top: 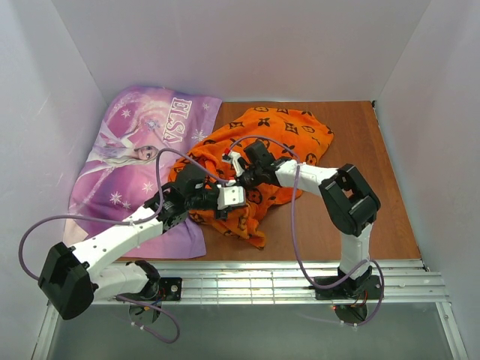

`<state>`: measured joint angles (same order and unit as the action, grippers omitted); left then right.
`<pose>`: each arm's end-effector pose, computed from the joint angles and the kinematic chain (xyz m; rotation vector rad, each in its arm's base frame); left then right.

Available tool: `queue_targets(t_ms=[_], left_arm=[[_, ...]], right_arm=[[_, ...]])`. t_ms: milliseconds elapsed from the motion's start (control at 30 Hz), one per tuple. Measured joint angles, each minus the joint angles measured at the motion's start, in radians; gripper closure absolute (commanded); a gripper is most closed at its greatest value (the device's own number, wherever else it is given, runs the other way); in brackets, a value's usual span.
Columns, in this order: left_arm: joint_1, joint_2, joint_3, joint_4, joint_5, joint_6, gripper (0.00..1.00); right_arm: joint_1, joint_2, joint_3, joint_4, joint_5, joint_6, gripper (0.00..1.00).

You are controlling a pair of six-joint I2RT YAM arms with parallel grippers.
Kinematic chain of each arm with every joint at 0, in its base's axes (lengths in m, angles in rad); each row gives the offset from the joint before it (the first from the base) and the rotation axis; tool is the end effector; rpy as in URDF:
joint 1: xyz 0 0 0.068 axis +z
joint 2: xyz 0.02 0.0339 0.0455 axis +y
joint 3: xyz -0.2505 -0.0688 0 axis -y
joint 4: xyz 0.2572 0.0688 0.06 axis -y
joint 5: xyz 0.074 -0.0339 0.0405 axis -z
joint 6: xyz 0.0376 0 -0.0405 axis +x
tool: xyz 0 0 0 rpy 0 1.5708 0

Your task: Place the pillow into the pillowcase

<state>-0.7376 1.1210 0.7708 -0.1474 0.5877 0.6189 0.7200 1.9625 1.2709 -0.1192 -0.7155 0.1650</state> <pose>0.1827 -0.1942 0.2569 1.5448 1.3398 -0.6790 0.3014 0.2972 0.1530 -1.0293 2.2700 1.2544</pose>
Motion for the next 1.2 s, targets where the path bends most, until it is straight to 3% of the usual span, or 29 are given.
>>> queue_targets(t_ms=[67, 133, 333, 433, 533, 567, 633, 733, 833, 867, 933, 967, 1200], left_arm=[[-0.004, -0.004, -0.002, 0.021, -0.006, -0.027, 0.62], [-0.005, -0.018, 0.001, 0.043, -0.034, -0.103, 0.55], [0.016, -0.064, 0.171, 0.005, -0.119, -0.445, 0.42], [0.081, -0.15, 0.209, -0.02, -0.162, -0.571, 0.38], [0.198, -0.197, 0.21, -0.069, -0.182, -0.649, 0.39], [0.233, -0.198, 0.211, -0.088, -0.19, -0.665, 0.39], [0.281, -0.183, 0.211, -0.135, -0.202, -0.69, 0.39], [0.307, -0.154, 0.198, -0.201, -0.198, -0.706, 0.36], [0.314, -0.163, 0.14, -0.256, -0.18, -0.718, 0.35], [0.314, -0.166, 0.12, -0.277, -0.18, -0.725, 0.35], [0.315, -0.168, 0.082, -0.31, -0.177, -0.737, 0.31], [0.315, -0.167, 0.065, -0.322, -0.174, -0.747, 0.31], [0.302, -0.034, -0.005, -0.278, -0.134, -0.861, 0.27]], right_arm=[[0.013, -0.044, 0.0, -0.056, 0.019, -0.052, 0.59], [0.027, -0.094, 0.002, -0.127, 0.054, -0.11, 0.51], [0.033, -0.198, 0.066, -0.325, 0.264, -0.26, 0.53], [0.013, -0.234, 0.078, -0.369, 0.361, -0.315, 0.52], [0.0, -0.24, 0.1, -0.41, 0.421, -0.351, 0.46], [0.0, -0.237, 0.109, -0.423, 0.429, -0.357, 0.35], [0.007, -0.227, 0.126, -0.444, 0.429, -0.367, 0.28], [0.032, -0.206, 0.143, -0.463, 0.428, -0.374, 0.26], [0.067, -0.171, 0.151, -0.469, 0.429, -0.38, 0.33], [0.077, -0.154, 0.152, -0.471, 0.432, -0.385, 0.55], [0.094, -0.119, 0.152, -0.471, 0.449, -0.396, 0.88], [0.098, -0.105, 0.151, -0.469, 0.456, -0.4, 0.98], [0.031, -0.192, 0.124, -0.479, 0.399, -0.363, 0.99]])
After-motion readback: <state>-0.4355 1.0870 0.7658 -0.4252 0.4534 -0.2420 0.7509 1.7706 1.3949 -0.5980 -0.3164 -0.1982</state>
